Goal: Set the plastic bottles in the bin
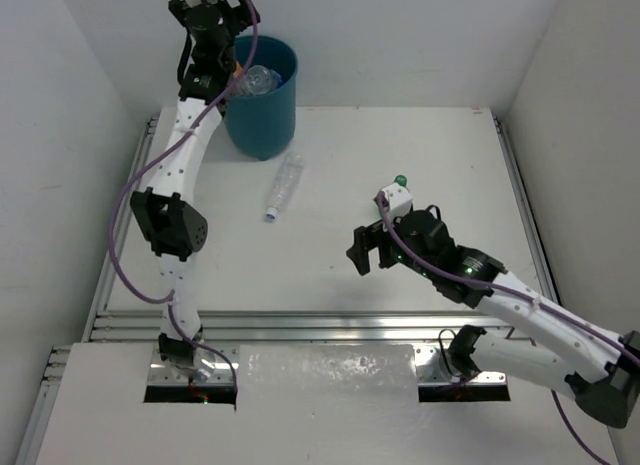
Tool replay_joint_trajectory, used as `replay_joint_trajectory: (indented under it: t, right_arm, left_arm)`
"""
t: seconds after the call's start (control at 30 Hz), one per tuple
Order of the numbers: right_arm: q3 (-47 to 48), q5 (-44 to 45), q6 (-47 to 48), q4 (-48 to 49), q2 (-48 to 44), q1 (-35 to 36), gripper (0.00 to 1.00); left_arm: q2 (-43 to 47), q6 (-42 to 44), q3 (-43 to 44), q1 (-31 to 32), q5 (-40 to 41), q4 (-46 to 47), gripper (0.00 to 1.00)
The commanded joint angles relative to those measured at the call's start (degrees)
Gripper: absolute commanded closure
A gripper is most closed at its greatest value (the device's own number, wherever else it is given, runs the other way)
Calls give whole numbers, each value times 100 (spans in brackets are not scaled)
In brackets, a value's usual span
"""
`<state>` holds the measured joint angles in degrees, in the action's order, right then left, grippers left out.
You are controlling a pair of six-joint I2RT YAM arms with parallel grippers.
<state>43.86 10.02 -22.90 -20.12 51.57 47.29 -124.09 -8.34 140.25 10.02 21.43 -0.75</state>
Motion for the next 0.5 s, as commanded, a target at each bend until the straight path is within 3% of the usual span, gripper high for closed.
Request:
replay_joint_trajectory:
  t: [0.0, 0.2, 0.27, 0.3, 0.33, 0.37, 0.47]
  right_arm:
    - [272, 358, -346, 456, 711, 0, 1]
    - [1571, 369, -1523, 1264, 3189, -9, 1]
    - [2668, 552, -1700, 1038, 4314, -18, 1]
    - [3377, 771, -1866, 941, 4665, -27, 1]
    - [3680, 895, -2024, 835, 5287, -35, 1]
    - [4031, 1036, -2026, 730, 5589, -35, 1]
    - [5419, 1414, -2315, 229, 6714, -53, 1]
  left_arm:
    - [1420, -17, -381, -44, 668, -598, 0]
    - [4179, -993, -2920, -44, 319, -2094, 0]
    - [5164, -1213, -4045, -44, -67, -2358, 0]
    - [5750, -1144, -4832, 60, -43, -2307, 0]
    - [5965, -1004, -5136, 862, 1167, -2219, 0]
    - [6167, -1055, -5356, 1192, 1318, -2245, 0]
    - [6757, -1284, -6217, 1248, 898, -2534, 0]
